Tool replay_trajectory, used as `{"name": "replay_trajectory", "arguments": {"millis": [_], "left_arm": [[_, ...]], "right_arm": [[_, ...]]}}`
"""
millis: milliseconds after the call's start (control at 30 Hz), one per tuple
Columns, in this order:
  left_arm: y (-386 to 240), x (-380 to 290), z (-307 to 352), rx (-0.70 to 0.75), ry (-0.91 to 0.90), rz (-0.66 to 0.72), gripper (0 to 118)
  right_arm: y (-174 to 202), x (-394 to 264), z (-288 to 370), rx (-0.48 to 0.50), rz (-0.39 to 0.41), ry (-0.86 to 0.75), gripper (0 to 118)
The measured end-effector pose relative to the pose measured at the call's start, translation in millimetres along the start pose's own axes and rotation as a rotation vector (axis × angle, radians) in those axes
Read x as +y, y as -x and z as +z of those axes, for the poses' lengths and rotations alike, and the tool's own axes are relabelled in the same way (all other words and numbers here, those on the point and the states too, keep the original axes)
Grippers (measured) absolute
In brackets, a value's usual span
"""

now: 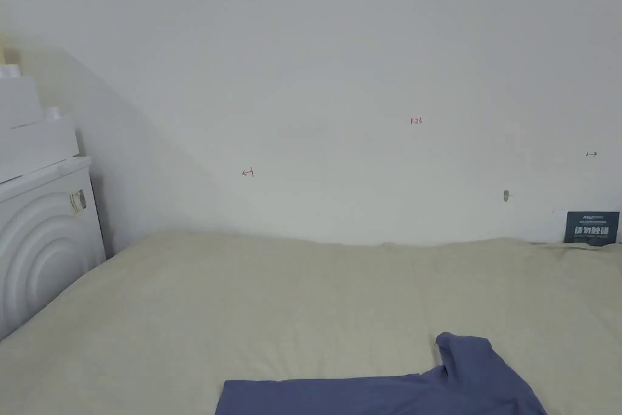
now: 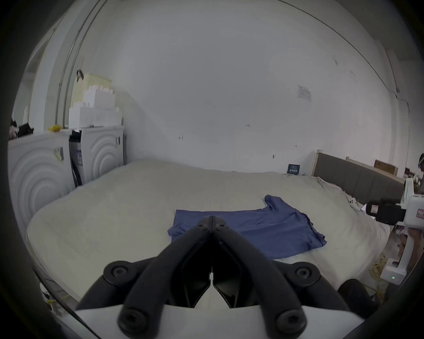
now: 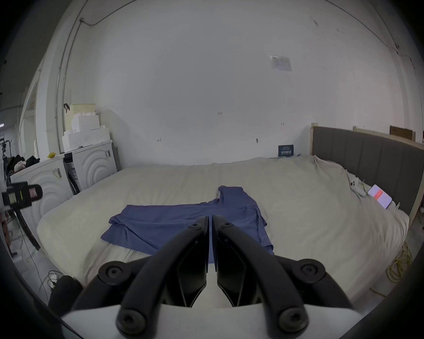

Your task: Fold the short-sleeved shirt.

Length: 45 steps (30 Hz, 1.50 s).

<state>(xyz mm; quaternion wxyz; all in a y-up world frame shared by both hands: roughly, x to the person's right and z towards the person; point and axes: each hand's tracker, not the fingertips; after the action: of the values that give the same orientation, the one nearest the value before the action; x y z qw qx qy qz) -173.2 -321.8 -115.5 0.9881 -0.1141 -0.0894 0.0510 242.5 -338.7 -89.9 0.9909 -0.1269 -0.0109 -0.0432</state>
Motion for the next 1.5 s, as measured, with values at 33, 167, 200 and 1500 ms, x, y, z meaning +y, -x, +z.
{"name": "replay_trajectory", "arguments": {"millis": [33,167,200,1500], "left_arm": [[2,-1,-2,-0.005,0.002,0.018,0],[8,-10,-16,0.023,0.049,0.003,0],[10,-13,-23,0.032,0.084,-0.007,0],[48,-147,-283,0.120,0.598,-0.251,9]], "right_arm": [[-1,0,0,-0.006,-0.010,-0.001,3],[-4,-1,-3,0.007,-0.029,0.014,3],[-4,-2,-5,0.009,-0.033,0.020,3],[-74,-69,-126,-0.115,-0.167,0.325,96]]}}
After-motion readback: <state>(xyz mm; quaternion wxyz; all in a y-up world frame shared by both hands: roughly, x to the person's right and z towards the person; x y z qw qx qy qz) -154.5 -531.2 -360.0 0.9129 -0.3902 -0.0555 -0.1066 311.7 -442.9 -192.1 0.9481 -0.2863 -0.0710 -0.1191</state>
